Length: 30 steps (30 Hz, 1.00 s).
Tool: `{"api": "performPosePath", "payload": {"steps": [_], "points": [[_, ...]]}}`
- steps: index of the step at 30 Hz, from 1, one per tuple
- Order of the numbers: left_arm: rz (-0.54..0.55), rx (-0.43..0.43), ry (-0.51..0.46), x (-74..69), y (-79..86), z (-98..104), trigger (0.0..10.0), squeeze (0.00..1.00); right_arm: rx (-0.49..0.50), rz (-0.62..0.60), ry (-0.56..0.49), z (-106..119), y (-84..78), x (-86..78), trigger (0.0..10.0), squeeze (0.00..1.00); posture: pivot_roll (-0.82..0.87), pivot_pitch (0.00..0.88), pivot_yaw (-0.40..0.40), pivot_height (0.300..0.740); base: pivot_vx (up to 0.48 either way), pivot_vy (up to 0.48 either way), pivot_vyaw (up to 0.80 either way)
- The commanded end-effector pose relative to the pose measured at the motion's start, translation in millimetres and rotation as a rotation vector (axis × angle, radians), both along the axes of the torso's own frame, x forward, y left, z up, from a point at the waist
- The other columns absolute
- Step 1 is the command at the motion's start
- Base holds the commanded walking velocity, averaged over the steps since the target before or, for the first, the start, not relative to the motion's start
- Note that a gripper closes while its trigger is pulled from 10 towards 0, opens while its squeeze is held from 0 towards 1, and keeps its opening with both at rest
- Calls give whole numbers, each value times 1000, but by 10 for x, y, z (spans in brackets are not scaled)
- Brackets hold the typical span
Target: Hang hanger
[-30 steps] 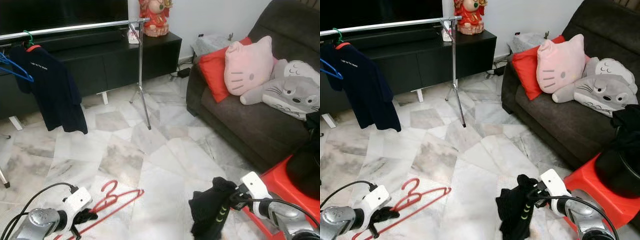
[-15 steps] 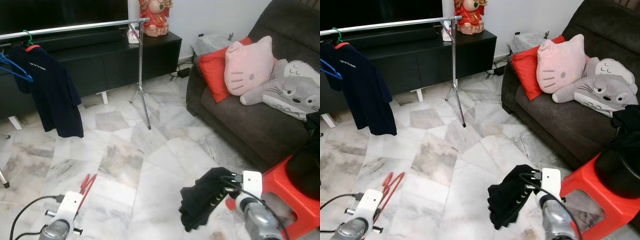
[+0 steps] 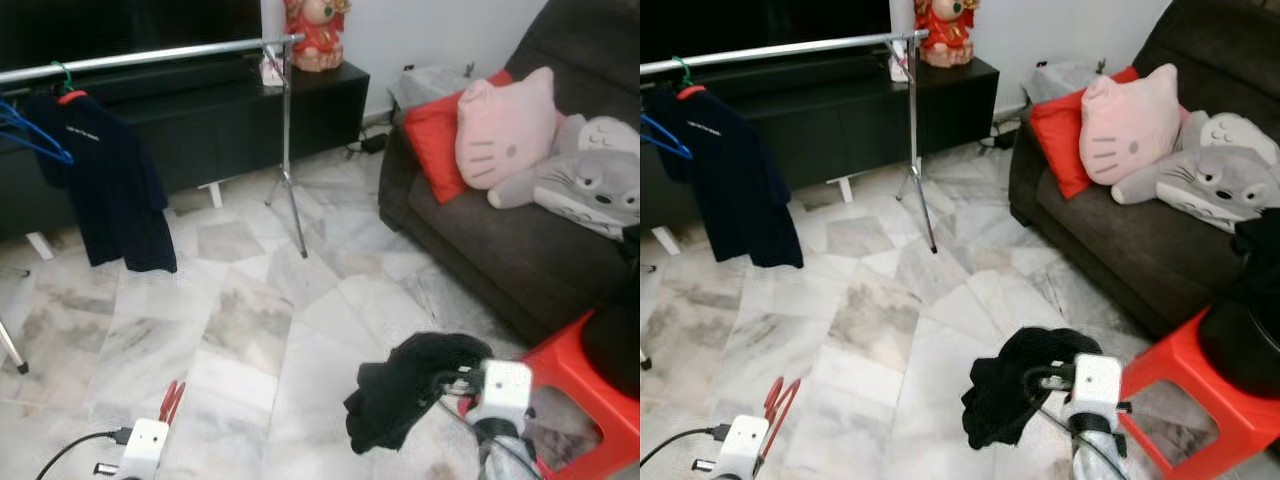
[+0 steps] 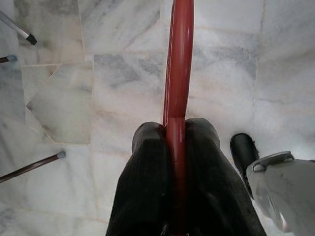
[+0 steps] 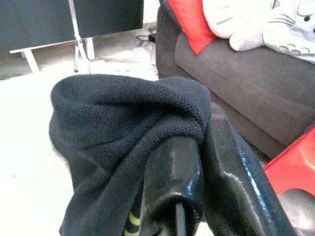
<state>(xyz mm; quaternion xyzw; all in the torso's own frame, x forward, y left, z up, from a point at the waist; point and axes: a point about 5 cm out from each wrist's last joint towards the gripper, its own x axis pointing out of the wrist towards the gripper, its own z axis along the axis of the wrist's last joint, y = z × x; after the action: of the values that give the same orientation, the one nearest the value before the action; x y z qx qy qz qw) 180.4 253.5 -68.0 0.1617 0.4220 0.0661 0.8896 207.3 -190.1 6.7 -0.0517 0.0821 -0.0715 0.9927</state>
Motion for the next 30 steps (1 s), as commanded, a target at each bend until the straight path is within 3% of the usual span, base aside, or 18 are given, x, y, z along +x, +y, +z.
{"api": "performPosePath", "payload": {"steps": [1,9,18,22,30], "points": [[11,2,-4,-13,-11,-9,10000,0,-35,-10,-67,144,-34,60,10000,0,-34,0,-66,740,0,0,0],[47,-45,34,-132,-67,-88,10000,0,-43,-114,-123,378,-74,-82,10000,0,-40,0,-50,740,0,0,0],[77,-59,40,-186,-31,-103,10000,0,-48,-93,-135,474,-55,32,10000,0,-28,0,-48,740,0,0,0],[61,-50,65,-228,-37,-125,10000,0,-103,-62,-127,513,-34,97,10000,0,-24,0,-49,740,0,0,763],[48,-45,78,-243,-54,-138,10000,0,-86,-6,-120,510,67,121,10000,0,-17,0,-55,740,0,0,784]]}}
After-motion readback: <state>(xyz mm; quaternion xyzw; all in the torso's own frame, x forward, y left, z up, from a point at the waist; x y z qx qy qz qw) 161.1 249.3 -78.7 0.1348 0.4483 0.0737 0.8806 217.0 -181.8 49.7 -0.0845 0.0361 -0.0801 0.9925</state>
